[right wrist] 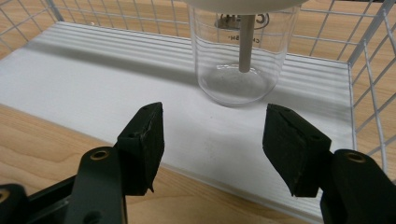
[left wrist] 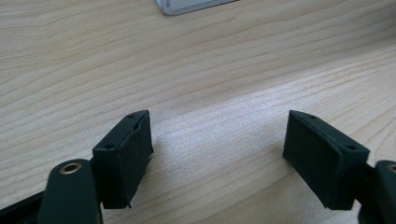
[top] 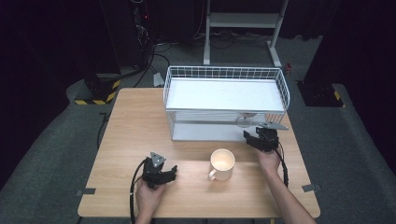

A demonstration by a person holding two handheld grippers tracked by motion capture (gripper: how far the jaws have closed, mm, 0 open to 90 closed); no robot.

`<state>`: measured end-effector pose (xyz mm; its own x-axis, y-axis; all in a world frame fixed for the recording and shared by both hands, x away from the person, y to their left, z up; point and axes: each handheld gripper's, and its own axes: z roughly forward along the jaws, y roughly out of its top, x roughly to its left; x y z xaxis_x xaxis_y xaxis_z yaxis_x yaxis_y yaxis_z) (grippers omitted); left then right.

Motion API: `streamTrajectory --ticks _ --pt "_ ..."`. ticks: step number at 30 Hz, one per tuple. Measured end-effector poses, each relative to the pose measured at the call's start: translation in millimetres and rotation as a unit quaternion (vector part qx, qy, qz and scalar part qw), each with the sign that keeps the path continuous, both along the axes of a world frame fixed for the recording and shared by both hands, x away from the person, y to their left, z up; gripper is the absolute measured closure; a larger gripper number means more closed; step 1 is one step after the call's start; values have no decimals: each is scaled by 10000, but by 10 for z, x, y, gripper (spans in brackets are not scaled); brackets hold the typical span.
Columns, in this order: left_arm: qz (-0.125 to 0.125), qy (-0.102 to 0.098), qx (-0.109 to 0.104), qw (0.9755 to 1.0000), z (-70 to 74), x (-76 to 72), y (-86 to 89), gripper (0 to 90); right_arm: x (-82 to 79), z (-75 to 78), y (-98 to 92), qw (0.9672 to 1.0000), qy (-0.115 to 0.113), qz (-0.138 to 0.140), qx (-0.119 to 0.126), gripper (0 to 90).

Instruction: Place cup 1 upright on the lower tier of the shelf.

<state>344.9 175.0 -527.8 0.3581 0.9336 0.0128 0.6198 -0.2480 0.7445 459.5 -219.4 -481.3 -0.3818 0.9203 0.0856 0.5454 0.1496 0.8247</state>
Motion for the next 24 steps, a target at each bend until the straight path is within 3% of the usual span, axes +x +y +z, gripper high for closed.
streamTrajectory --ticks 11,24 --pt "20 6 -6 10000 0 -2 -1 238 -235 24 -85 9999 -91 74 72 369" --pt "22 -9 -5 10000 -1 -1 -1 238 -593 -127 -219 9999 -54 94 27 361"
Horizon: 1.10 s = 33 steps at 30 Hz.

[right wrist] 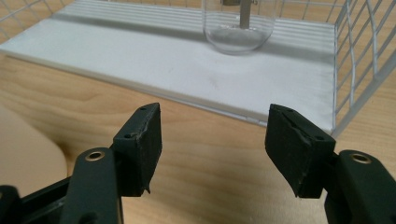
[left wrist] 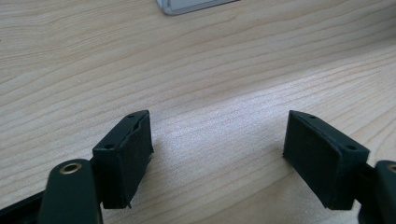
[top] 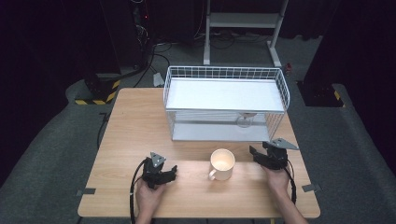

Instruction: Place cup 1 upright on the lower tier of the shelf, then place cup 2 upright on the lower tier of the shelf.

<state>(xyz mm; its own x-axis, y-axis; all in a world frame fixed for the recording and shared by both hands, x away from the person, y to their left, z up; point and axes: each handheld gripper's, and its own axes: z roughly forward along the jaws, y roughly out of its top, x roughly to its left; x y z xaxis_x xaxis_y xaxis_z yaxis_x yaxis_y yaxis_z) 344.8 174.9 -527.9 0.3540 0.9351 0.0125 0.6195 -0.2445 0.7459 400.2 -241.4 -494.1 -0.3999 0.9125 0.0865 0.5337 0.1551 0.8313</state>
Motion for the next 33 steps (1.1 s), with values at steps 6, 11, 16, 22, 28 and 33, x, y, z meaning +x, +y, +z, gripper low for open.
streamTrajectory --ticks 6,11,16,22,28,33 --pt "5 20 -14 10000 1 -2 -2 238 -131 -46 -32 9997 -3 116 -201 357" --pt "-9 18 10 10000 2 -1 2 238 -229 -104 -49 9994 66 181 -271 359" --pt "1 15 -5 10000 1 -2 0 238 -328 -179 -38 9980 163 369 -486 359" --pt "13 8 -13 10000 0 -1 -2 238 -434 -256 -70 9971 287 407 -584 350" --pt "32 10 -33 10000 -1 -3 -5 238 -480 -271 -114 9973 264 340 -601 344" --pt "29 14 -37 10000 -1 -1 -4 237 -489 -277 -106 9954 335 394 -805 326"
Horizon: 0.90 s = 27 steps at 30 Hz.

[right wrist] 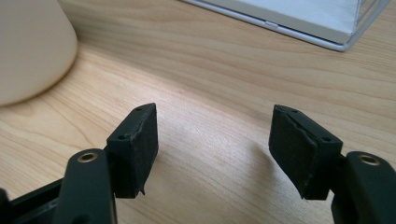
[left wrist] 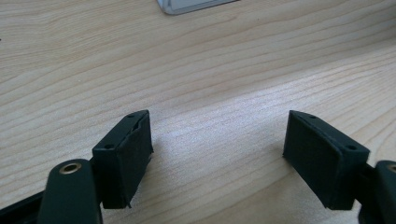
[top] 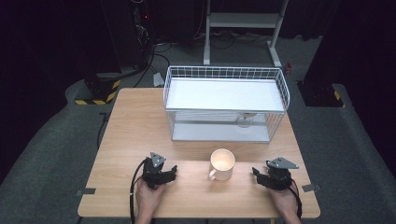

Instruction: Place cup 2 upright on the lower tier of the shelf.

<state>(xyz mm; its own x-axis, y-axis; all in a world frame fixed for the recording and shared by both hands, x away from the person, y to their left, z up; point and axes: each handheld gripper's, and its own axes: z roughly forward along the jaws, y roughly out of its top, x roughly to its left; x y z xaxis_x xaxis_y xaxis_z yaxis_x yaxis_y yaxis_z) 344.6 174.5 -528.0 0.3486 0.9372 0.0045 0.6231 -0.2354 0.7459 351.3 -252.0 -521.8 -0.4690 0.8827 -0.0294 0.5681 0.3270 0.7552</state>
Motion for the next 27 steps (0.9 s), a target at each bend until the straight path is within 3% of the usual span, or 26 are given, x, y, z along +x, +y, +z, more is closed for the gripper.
streamTrajectory --ticks 3,6,12,15,22,27 --pt "-30 21 7 10000 0 1 -2 225 0 -8 6 9998 64 67 -151 316" --pt "-87 59 37 9999 0 -5 0 203 36 -14 -17 9997 248 60 -40 286" --pt "-140 155 36 9998 20 -31 -12 176 63 -18 -13 9996 252 -58 -55 263" --pt "-212 142 173 9995 59 -61 -58 160 62 -18 -12 9996 260 -64 -50 263" --pt "-408 96 67 9991 172 -128 -121 151 62 -19 -12 9996 255 -65 -45 263" --pt "-618 119 -231 9978 215 -182 -171 142 60 -18 -13 9996 258 -70 -44 262"
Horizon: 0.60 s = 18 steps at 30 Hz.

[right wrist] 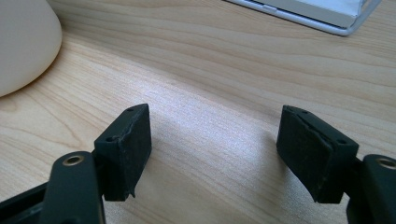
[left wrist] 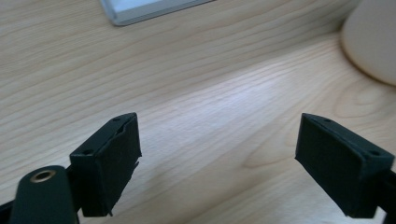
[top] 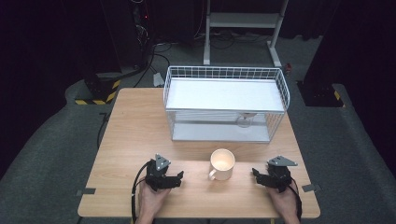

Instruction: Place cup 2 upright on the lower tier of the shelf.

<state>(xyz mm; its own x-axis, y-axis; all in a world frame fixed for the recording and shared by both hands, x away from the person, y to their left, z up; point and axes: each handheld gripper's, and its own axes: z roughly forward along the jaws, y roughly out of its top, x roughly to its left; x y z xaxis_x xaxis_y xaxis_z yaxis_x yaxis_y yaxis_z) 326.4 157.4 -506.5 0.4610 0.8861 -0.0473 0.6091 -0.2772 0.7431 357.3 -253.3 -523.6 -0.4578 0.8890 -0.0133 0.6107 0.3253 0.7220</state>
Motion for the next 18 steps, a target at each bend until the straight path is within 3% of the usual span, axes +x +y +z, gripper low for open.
streamTrajectory --ticks 4,18 --pt "-149 -198 -74 9997 55 -59 -40 139 -1 0 -1 10000 0 -6 -4 262" --pt "-506 -223 -372 9978 164 -151 -157 101 -4 0 2 10000 3 -12 -7 257"
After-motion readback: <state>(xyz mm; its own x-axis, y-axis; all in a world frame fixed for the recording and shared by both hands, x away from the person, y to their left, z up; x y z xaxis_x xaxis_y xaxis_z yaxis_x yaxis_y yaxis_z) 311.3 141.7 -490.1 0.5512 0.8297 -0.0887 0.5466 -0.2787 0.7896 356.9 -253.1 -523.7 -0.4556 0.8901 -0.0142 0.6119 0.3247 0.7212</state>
